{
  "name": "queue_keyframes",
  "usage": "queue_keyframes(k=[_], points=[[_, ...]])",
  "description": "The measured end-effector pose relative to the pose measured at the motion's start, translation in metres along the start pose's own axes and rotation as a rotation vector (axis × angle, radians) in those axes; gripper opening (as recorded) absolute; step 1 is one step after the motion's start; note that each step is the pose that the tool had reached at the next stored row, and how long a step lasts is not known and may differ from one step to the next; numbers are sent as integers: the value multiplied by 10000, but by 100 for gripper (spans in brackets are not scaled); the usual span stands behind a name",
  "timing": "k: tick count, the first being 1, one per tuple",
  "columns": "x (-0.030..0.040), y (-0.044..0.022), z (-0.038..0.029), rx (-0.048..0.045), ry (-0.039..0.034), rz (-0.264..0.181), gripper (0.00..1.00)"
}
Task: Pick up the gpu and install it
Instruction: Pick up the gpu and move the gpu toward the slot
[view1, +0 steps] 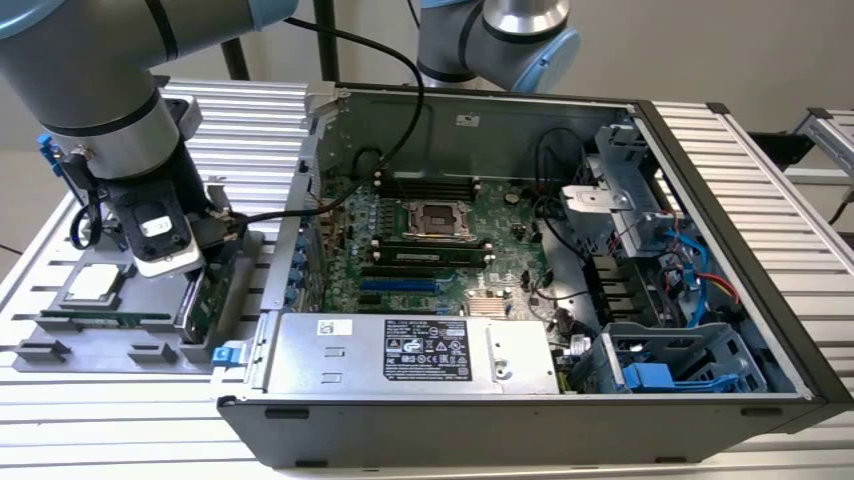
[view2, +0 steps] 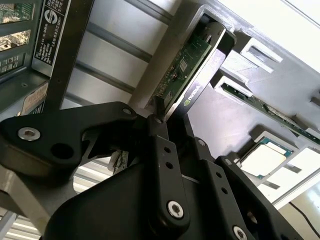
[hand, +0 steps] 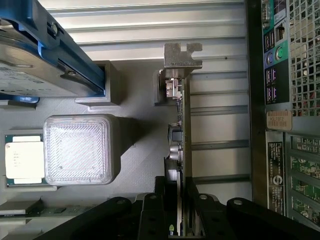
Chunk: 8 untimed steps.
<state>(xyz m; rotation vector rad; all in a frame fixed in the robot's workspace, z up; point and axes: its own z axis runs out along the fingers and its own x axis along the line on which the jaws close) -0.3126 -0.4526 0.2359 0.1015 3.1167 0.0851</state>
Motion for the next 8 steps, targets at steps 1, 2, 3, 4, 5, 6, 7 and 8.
queue_keyframes(k=[1, 2, 3, 4, 5, 6, 7, 8], points=[[0, 0, 0, 0, 0, -1, 0], [0, 0, 0, 0, 0, 0, 0], [0, 0, 0, -1, -1, -1, 0], [0, 0, -1, -2, -3, -1, 0], [-1, 1, -3, -4, -4, -1, 0], [0, 1, -8, -2, -2, 0, 0], [0, 1, -14, 0, 1, 0, 0], [0, 1, -20, 1, 0, 0, 0]])
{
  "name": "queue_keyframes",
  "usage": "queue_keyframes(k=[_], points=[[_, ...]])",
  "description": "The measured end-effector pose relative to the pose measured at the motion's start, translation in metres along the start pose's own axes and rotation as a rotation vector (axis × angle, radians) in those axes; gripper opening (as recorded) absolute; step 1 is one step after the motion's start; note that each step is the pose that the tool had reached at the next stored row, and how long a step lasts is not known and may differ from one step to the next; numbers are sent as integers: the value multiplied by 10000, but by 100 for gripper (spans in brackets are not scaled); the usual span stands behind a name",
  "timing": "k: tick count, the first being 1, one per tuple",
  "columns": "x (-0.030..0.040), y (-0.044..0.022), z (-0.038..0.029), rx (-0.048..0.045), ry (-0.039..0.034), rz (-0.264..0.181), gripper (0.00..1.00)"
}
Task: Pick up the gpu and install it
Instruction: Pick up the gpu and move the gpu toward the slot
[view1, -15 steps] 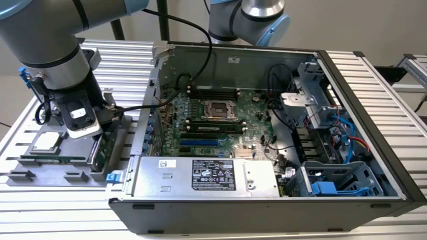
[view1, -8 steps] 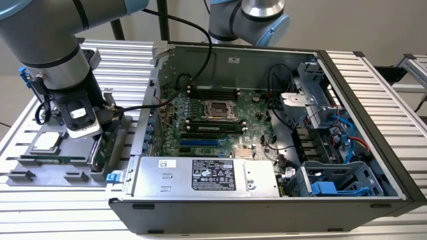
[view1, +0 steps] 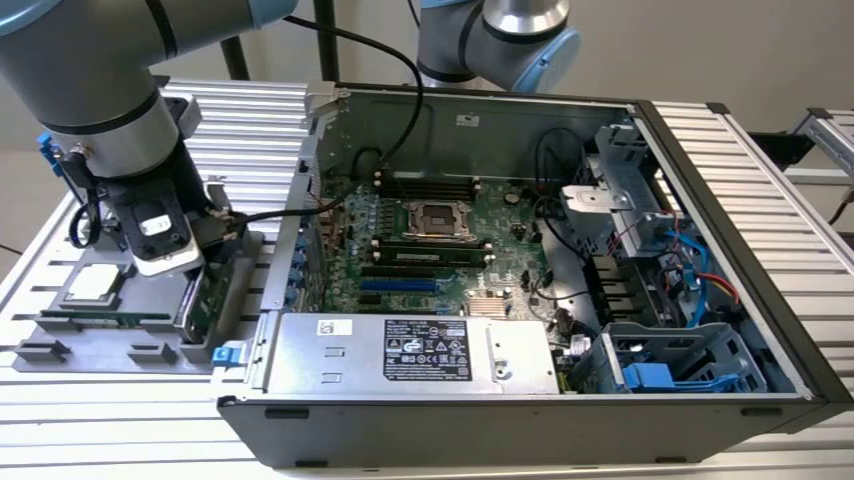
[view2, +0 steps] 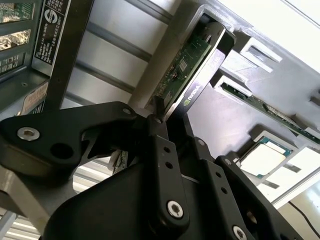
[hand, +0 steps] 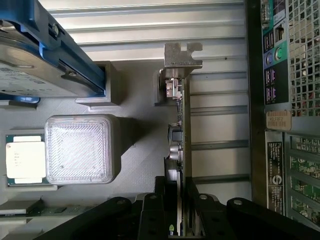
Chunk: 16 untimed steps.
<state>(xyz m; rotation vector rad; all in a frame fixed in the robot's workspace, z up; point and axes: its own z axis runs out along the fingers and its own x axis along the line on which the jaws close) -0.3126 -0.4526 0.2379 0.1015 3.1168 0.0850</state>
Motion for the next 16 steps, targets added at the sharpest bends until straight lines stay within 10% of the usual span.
queue_keyframes(k=[16], points=[[-4, 11, -193, 0, 0, 0, 0]])
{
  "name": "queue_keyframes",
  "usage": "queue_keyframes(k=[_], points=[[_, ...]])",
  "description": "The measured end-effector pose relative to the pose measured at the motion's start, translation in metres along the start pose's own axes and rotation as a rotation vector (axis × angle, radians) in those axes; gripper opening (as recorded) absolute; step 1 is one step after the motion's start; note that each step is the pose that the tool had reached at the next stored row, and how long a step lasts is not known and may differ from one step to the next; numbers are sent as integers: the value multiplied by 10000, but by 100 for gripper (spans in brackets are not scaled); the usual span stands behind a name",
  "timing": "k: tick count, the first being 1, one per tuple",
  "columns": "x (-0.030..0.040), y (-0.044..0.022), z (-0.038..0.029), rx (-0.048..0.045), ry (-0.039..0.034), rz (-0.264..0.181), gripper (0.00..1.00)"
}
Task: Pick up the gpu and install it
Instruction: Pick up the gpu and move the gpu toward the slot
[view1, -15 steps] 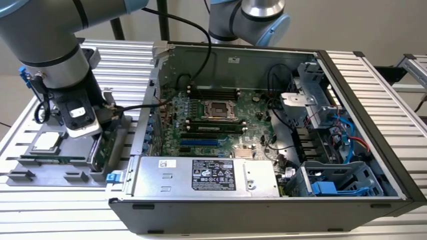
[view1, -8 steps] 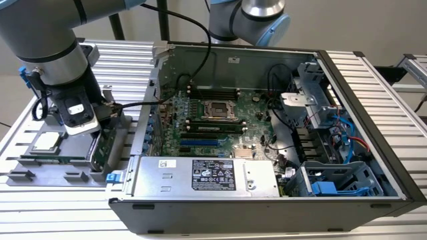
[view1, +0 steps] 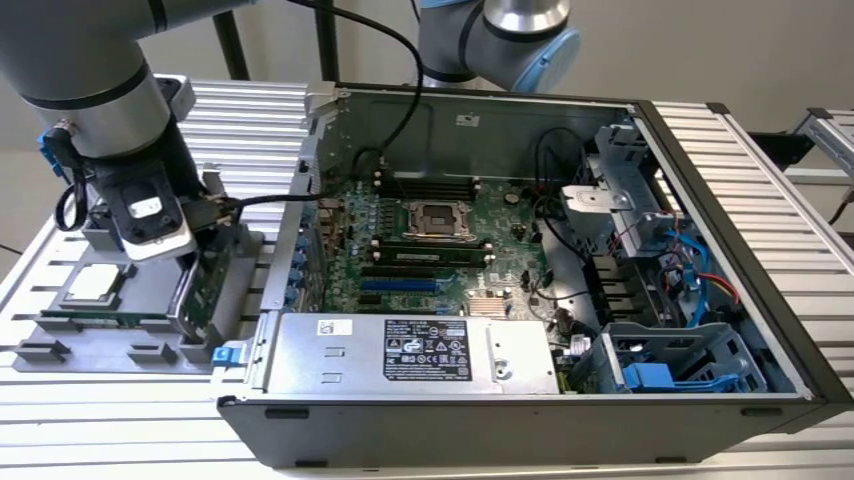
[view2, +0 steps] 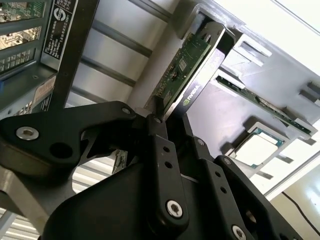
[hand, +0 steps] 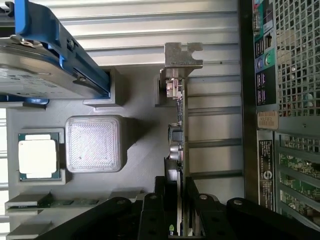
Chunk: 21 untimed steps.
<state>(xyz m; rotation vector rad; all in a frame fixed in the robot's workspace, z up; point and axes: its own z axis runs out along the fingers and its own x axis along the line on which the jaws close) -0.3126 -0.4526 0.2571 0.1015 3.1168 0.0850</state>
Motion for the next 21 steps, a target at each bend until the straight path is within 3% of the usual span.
queue_keyframes(k=[21], points=[[-7, 17, -317, -1, -1, -1, 0]])
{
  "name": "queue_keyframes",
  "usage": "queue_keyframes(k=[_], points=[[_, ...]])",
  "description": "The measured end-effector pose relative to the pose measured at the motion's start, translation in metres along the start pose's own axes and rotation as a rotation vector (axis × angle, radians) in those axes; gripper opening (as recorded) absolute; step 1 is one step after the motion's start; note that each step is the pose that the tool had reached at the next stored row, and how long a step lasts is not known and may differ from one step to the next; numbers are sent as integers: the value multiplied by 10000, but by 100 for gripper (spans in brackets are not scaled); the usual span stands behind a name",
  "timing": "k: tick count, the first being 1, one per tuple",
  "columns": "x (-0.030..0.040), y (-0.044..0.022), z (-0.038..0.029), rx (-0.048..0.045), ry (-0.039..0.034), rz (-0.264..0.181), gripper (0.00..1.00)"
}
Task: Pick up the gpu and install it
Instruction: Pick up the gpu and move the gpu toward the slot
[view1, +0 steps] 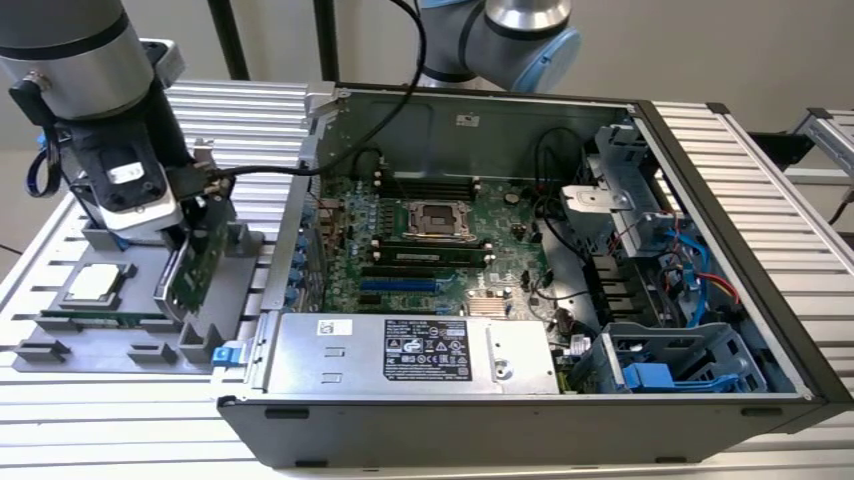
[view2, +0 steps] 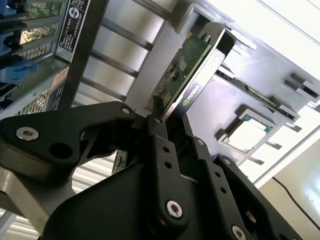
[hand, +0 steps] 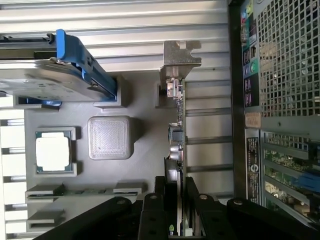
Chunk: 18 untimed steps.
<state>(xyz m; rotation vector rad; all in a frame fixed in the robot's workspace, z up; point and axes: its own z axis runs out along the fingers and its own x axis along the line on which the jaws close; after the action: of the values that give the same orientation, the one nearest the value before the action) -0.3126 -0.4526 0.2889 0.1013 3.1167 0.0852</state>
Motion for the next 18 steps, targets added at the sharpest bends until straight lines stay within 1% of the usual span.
queue_keyframes(k=[10, 18], points=[[-3, 9, -165, 1, 0, 1, 0], [-5, 16, -275, 0, 0, 1, 0]])
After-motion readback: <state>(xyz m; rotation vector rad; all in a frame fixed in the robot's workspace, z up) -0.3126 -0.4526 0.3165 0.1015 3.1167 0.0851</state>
